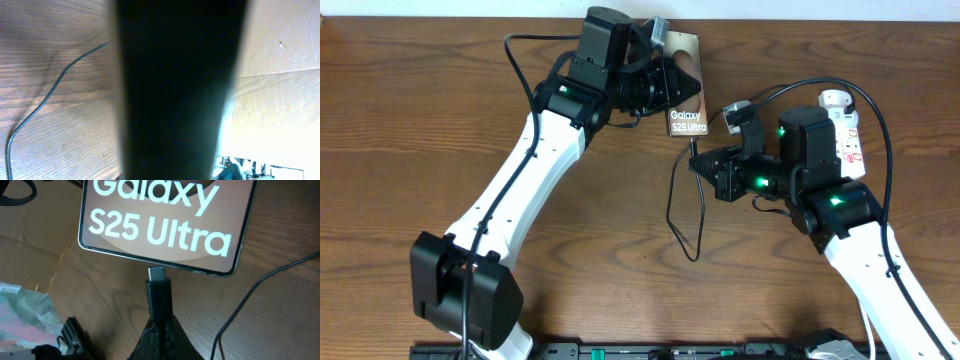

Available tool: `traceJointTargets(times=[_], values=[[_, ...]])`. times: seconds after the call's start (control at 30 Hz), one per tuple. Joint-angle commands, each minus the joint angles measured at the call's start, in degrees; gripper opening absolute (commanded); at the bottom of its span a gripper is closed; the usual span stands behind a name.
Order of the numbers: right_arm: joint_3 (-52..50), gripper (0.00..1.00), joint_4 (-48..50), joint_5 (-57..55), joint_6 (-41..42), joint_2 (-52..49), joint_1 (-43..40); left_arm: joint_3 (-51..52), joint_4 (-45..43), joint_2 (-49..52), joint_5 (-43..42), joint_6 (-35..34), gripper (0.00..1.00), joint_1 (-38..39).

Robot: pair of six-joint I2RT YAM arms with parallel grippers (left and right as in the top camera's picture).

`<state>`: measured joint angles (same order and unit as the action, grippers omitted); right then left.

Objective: Plug charger to phone and switch on socket

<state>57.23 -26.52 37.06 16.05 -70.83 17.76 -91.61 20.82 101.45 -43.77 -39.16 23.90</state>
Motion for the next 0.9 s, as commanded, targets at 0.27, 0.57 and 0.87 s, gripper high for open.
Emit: traceJointTargets(times=[0.27,0.57,0.87], values=[[0.6,0.01,0.2,-0.7,-0.4,0.0,0.7,-1.2,-0.6,-2.2,-0.5,0.5,0.07,1.3],[0.6,0.01,0.2,-0.7,-0.2,0.0,0.7,-1.2,-0.7,-2.2,-0.5,0.6,0.08,1.3],[0.6,0.01,0.6,-0.5,-0.2,0.0,0.9,-1.2,-0.8,-2.2,0.0,1.0,0.08,1.3]])
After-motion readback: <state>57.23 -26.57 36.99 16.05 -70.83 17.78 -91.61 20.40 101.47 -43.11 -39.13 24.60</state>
